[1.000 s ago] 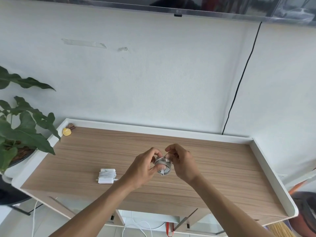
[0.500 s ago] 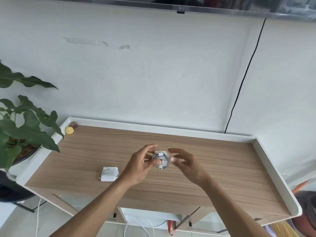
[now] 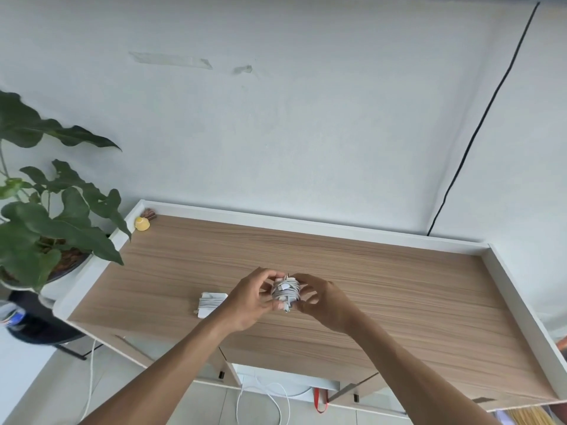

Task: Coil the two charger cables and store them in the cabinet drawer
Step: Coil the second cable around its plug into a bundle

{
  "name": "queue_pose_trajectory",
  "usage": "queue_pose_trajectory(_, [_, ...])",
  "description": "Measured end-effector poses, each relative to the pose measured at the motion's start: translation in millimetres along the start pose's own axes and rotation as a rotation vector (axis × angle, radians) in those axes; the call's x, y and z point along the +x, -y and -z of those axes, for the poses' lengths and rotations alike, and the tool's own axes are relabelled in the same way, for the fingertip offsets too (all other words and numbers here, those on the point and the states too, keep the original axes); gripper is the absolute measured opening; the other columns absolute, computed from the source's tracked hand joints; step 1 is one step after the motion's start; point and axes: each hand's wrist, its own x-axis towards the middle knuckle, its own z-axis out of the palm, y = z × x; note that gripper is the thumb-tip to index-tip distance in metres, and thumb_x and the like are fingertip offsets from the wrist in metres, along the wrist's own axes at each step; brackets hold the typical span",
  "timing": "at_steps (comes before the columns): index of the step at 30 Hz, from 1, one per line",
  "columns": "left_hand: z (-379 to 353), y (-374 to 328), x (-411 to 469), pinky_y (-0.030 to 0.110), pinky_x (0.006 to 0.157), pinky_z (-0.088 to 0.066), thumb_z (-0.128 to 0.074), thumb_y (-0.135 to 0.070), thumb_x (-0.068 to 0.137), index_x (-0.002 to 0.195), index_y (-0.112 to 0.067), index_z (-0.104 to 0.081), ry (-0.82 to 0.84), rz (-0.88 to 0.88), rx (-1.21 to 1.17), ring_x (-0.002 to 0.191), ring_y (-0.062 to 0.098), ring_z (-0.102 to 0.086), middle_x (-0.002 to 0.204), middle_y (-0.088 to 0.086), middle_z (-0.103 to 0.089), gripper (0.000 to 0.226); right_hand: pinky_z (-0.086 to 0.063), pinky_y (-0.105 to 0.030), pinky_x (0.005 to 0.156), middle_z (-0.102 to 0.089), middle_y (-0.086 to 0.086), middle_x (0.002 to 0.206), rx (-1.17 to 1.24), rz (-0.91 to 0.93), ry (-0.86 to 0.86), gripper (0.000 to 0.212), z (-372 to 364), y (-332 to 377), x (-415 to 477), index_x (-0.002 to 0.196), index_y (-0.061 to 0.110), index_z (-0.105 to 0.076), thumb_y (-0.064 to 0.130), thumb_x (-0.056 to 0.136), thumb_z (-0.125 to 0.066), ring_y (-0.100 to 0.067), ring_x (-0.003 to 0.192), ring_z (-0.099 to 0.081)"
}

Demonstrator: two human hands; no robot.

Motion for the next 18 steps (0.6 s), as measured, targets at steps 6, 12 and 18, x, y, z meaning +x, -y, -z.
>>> queue_pose_trajectory(6, [-3.4,31.8,11.1,0.032,0.103,-0.049,-0.081,-0.012,0.077,0.12,-0.036,-0.057,0.014,0.051,0.012,0.115,0.003,-0.059,0.12,-0.014,-0.059,0.055,-0.049,-0.026,0.083,-0.066,0.012,0.108,-0.103,-0.106,0.015,0.044,-12.7,-18.0,23.6,0.126,0.029,-0.059,0.016,0.085,-0.069,0.0,0.089,-0.059])
queue_pose_trajectory(12, [1.1,49.3,21.3,0.02,0.101,-0.048,-0.077,0.002,0.076,0.128,-0.016,-0.058,0.025,0.053,-0.006,0.11,-0.002,-0.059,0.116,-0.01,-0.057,0.058,-0.038,-0.01,0.07,-0.067,0.01,0.112,-0.187,-0.107,0.051,0.046,-26.4,-33.7,42.1,0.128,0.031,-0.057,0.015,0.086,-0.067,-0.001,0.084,-0.056])
queue_pose_trajectory(18, [3.0,76.5,33.0,0.022,0.102,-0.047,-0.076,0.003,0.077,0.131,-0.013,-0.059,0.015,0.05,0.012,0.116,0.007,-0.06,0.117,-0.008,-0.059,0.058,-0.038,-0.013,0.073,-0.065,0.01,0.111,-0.185,-0.132,0.046,0.048,-39.8,-45.8,58.5,0.13,0.028,-0.056,0.012,0.086,-0.067,-0.005,0.088,-0.055])
